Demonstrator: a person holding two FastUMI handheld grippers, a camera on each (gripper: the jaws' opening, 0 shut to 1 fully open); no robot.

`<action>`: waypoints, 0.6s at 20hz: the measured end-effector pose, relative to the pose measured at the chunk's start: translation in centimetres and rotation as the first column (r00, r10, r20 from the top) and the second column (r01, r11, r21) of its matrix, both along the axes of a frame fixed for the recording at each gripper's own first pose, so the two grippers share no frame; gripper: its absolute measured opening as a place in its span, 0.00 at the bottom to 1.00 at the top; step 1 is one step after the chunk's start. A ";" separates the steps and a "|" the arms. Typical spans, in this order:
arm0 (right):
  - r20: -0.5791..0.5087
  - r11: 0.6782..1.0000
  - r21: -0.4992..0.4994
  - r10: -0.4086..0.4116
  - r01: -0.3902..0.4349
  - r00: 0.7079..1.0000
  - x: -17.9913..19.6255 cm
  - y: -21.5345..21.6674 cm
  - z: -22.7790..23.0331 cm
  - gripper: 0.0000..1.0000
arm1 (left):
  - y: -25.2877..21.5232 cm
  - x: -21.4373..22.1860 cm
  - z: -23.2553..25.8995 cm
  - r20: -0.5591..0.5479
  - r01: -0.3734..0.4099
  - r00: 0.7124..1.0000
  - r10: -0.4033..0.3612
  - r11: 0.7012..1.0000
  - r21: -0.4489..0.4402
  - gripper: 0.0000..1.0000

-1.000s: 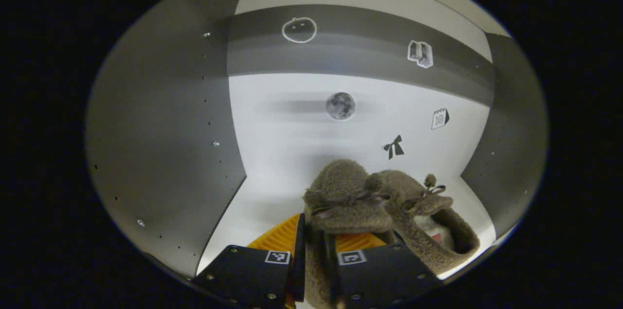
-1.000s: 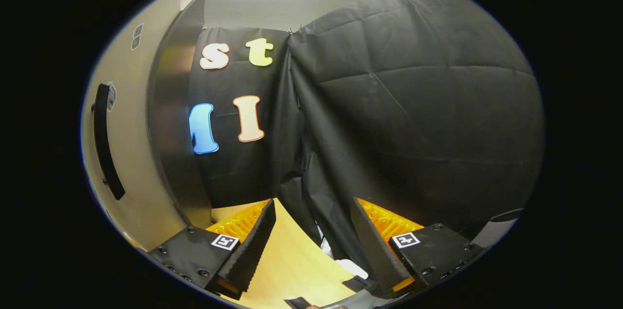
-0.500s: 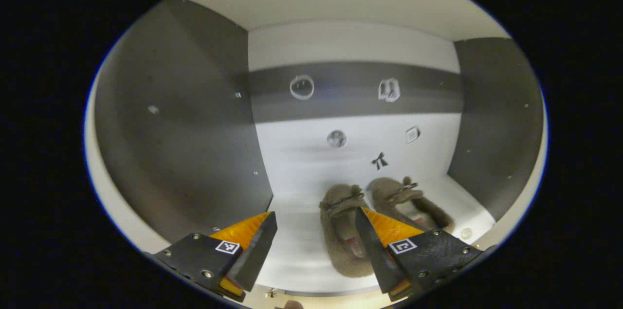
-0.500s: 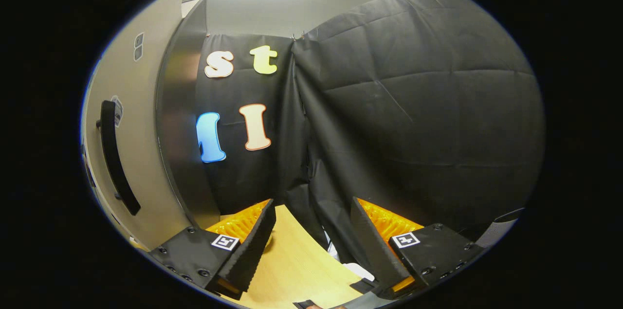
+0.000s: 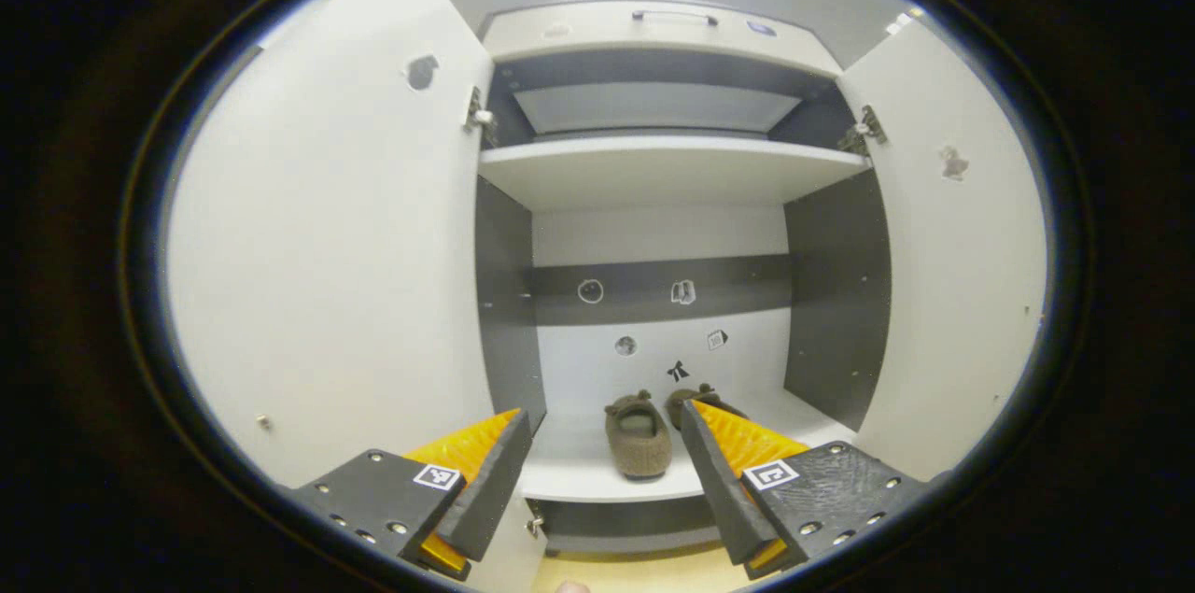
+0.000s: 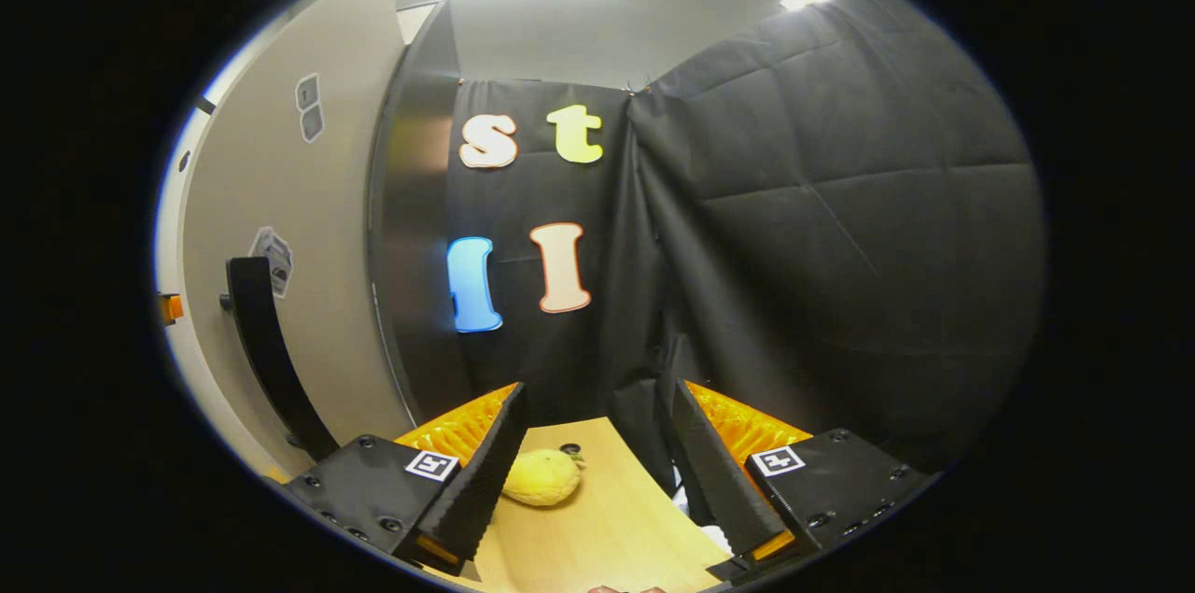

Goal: Grab one shoe with the right hand and put it into the shoe cabinet, grab the other shoe with the left hand and put it into the shoe cabinet; then close the right door with the right hand and the left door with the left hand.

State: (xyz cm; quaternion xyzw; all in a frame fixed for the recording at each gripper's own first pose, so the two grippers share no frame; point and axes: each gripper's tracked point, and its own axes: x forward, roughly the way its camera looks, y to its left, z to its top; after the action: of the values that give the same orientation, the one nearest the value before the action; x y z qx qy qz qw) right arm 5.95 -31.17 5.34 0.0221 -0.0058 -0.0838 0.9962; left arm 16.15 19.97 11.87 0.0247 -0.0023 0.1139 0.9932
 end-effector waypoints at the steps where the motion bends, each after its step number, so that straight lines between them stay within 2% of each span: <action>1: 0.012 1.000 -0.016 0.011 -0.011 1.000 0.5 0.2 0.5 0.98 | -0.1 -1.2 0.1 0.001 -0.014 1.000 0.014 1.000 -0.003 0.98; 4: 0.013 0.997 -0.047 0.062 -0.061 0.998 1.7 1.4 0.5 0.98 | -0.3 -4.8 -1.3 0.004 -0.087 0.996 0.087 0.993 -0.075 0.98; 6: -0.001 0.991 -0.040 0.124 -0.124 0.992 2.2 2.7 0.1 0.98 | -0.4 -6.4 -2.1 0.010 -0.114 0.993 0.115 0.990 -0.080 0.98; 8: -0.022 0.986 -0.065 0.151 -0.152 0.988 2.3 3.2 -0.3 0.98 | -0.3 -8.1 -3.5 -0.022 -0.145 0.989 0.144 0.985 -0.090 0.98; 11: -0.054 0.981 -0.098 0.162 -0.167 0.985 1.4 4.2 -0.3 0.98 | -0.7 -8.9 -5.1 -0.057 -0.139 0.989 0.133 0.984 -0.110 0.98; 12: -0.054 0.980 -0.089 0.172 -0.176 0.984 1.0 4.9 -0.2 0.92 | -1.0 -9.0 -5.7 -0.062 -0.123 0.991 0.116 0.985 -0.121 0.98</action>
State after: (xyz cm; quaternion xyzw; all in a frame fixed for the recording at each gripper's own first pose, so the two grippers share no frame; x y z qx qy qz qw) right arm 7.00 -26.30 5.17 -0.0258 0.0150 0.0035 0.9995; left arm 7.17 19.00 6.21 -0.0340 0.0335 0.1727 0.9838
